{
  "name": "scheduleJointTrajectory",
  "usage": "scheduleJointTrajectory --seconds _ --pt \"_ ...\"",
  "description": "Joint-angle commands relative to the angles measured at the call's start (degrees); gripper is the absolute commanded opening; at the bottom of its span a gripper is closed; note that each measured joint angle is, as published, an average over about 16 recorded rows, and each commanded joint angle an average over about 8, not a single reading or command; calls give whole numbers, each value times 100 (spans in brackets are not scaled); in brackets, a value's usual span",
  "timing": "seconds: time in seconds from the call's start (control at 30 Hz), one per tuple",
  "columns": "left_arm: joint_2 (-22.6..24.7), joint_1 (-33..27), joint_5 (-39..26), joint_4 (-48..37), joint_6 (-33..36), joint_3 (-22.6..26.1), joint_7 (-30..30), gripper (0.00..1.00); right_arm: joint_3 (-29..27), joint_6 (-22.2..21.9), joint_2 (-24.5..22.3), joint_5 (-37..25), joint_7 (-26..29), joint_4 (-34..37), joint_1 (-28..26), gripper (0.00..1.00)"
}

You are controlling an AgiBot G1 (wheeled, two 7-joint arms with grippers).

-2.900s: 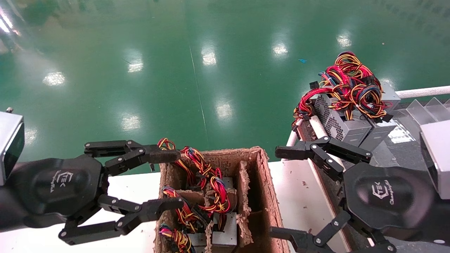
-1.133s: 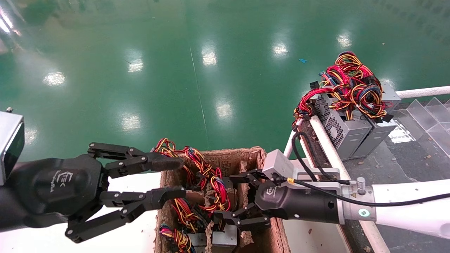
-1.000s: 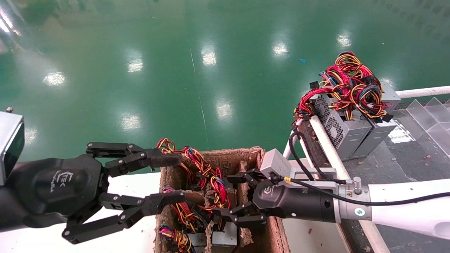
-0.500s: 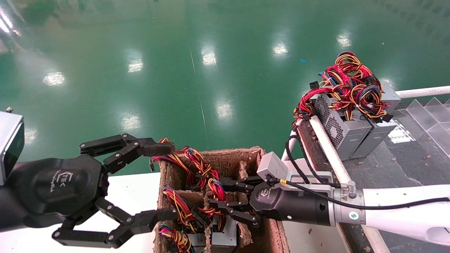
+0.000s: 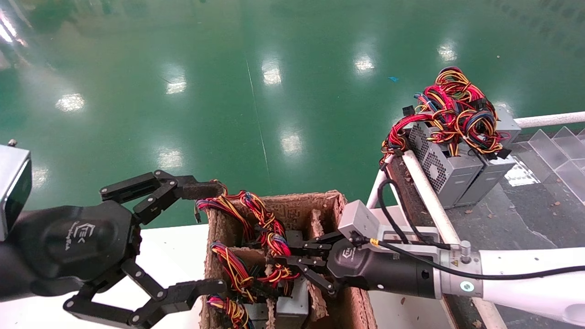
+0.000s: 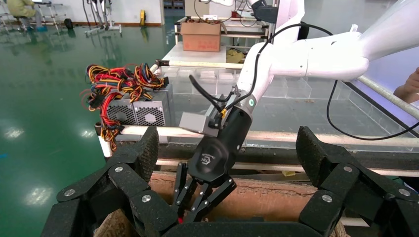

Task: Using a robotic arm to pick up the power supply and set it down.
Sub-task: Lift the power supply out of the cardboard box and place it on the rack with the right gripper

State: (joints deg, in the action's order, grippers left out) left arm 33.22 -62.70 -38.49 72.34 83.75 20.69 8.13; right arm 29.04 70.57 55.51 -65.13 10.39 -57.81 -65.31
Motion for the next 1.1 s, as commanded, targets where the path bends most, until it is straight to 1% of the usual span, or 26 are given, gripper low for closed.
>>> scheduleJointTrajectory --seconds 0.03,0.17,0.3,0.43,0.57,0.73,0.83,1.1 --pt "0 0 0 0 0 0 0 100 -40 -3 -33 46 -51 -65 31 0" --pt "0 0 0 0 0 0 0 100 -284 92 -215 407 -66 -202 21 0" --pt "0 0 0 0 0 1 0 100 -606 244 -434 903 4 -263 -88 0" --pt "0 0 0 0 0 1 0 100 -945 391 -675 1357 91 -231 -384 0" --pt "0 0 1 0 0 1 0 100 -1233 479 -968 1574 77 -208 -858 0" --pt "0 0 1 0 0 1 -1 100 -1466 475 -1403 1484 9 -158 -1609 0" --pt "-1 0 1 0 -1 1 -1 100 -1564 409 -1664 1318 -60 39 -2106 0" --pt "-1 0 1 0 -1 2 -1 100 -1630 283 -2303 650 -497 1119 -3256 0"
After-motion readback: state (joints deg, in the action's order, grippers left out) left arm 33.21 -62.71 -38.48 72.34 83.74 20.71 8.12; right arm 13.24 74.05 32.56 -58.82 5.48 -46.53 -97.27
